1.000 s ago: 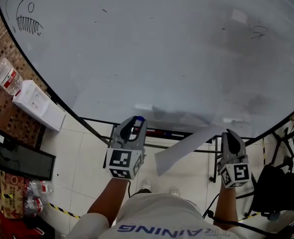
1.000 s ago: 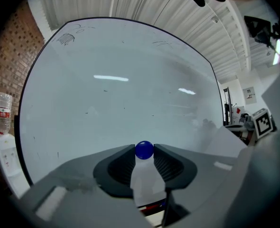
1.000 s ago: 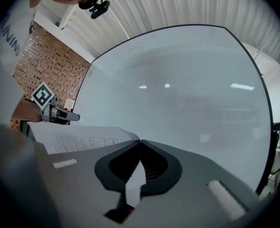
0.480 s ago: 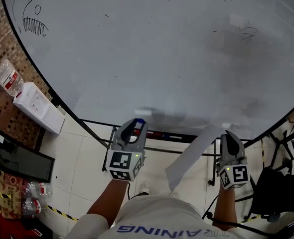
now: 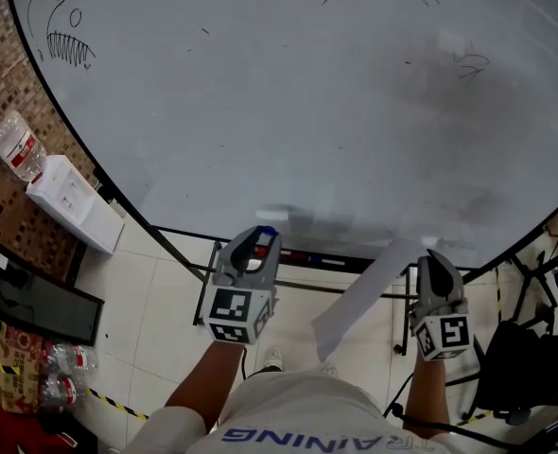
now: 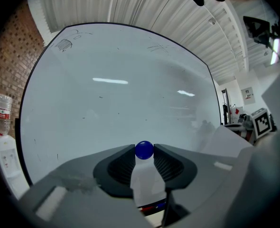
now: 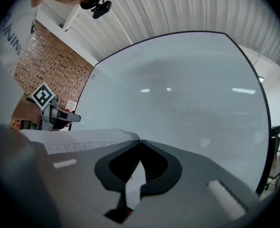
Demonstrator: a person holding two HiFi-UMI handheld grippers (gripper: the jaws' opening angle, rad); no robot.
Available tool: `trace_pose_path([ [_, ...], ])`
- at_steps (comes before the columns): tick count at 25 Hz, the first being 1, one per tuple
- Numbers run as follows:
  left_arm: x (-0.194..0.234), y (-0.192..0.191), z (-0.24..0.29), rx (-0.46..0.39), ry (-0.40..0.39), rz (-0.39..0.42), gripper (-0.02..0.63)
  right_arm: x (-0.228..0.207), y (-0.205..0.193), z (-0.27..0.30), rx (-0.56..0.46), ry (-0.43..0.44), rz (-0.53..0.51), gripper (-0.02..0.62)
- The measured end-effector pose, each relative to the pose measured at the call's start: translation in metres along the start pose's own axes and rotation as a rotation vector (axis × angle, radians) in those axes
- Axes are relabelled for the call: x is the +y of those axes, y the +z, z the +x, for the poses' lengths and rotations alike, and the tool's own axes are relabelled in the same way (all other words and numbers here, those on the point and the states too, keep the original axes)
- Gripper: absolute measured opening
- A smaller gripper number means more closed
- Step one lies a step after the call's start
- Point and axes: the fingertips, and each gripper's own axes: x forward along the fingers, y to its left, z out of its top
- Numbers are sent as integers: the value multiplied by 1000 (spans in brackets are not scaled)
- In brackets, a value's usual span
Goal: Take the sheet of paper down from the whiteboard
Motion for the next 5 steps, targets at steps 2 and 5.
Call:
trace_pose_path([
  [2, 0, 0, 0, 0, 1, -1, 130, 0, 0, 1, -1, 3, -4, 6],
  [5, 1, 2, 1, -1, 1, -4, 130, -1, 0, 2, 0, -1, 4, 6],
])
